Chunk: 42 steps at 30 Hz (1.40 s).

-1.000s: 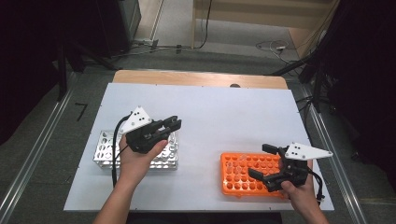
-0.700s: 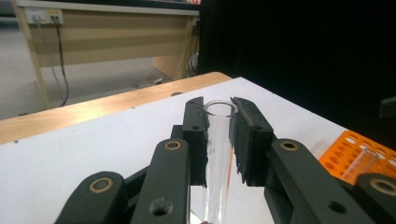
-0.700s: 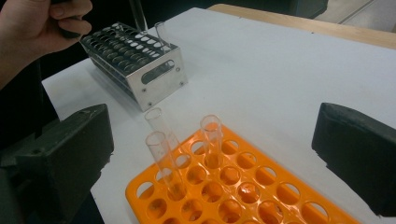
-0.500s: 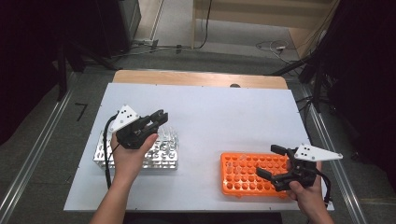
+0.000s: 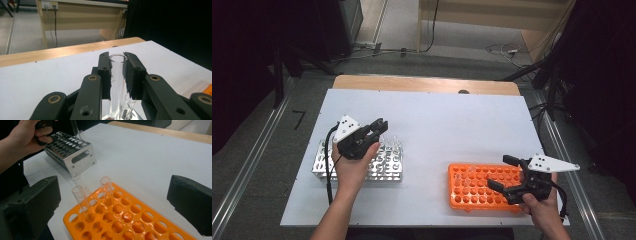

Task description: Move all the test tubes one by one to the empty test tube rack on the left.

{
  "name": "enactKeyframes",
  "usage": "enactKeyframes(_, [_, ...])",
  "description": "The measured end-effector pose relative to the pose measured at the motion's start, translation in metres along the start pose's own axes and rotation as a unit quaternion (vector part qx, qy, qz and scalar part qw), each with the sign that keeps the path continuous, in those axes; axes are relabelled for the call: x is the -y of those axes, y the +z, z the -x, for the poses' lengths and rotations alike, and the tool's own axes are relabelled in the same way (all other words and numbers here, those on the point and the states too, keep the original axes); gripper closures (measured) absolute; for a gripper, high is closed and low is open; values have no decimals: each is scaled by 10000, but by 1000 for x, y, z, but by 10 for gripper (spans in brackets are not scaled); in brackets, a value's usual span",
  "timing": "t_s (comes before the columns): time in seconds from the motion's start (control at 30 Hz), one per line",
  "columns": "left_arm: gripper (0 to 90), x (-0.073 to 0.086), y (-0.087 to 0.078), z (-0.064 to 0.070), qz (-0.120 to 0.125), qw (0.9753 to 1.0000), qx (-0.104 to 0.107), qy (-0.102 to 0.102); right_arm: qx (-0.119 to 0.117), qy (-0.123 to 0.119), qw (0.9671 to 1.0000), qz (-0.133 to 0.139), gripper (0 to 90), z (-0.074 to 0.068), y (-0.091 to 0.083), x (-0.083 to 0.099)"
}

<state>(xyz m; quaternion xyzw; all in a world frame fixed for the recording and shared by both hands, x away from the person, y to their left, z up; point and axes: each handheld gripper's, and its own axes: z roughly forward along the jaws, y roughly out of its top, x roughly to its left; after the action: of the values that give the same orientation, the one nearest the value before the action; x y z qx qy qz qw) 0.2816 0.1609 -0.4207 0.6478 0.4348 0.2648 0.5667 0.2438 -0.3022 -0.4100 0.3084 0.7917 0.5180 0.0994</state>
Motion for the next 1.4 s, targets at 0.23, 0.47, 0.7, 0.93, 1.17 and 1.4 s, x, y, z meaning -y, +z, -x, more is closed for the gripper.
enactKeyframes(0.23, [765, 4, 5, 1, -81, 9999, -35, 58, -27, -24, 10000, -17, 0, -1, 0, 0])
enactKeyframes(0.47, [765, 8, 8, 3, -188, 9997, -76, 163, -34, -30, 10000, -31, 0, -1, 0, 0])
enactKeyframes(0.7, [765, 11, 9, 6, -279, 9993, -65, 246, -57, -42, 10000, -44, 0, -1, 0, 0])
enactKeyframes(0.93, [765, 13, 10, 10, -521, 9978, -214, 357, -63, -35, 10000, -40, 0, -1, -1, 0])
enactKeyframes(1.17, [765, 16, 10, 13, -759, 9957, -290, 445, -65, -36, 10000, -45, 0, -1, -1, 0])
enactKeyframes(1.4, [764, 17, 11, 13, -1093, 9926, -316, 418, -87, -66, 9999, -65, 0, 0, 0, 0])
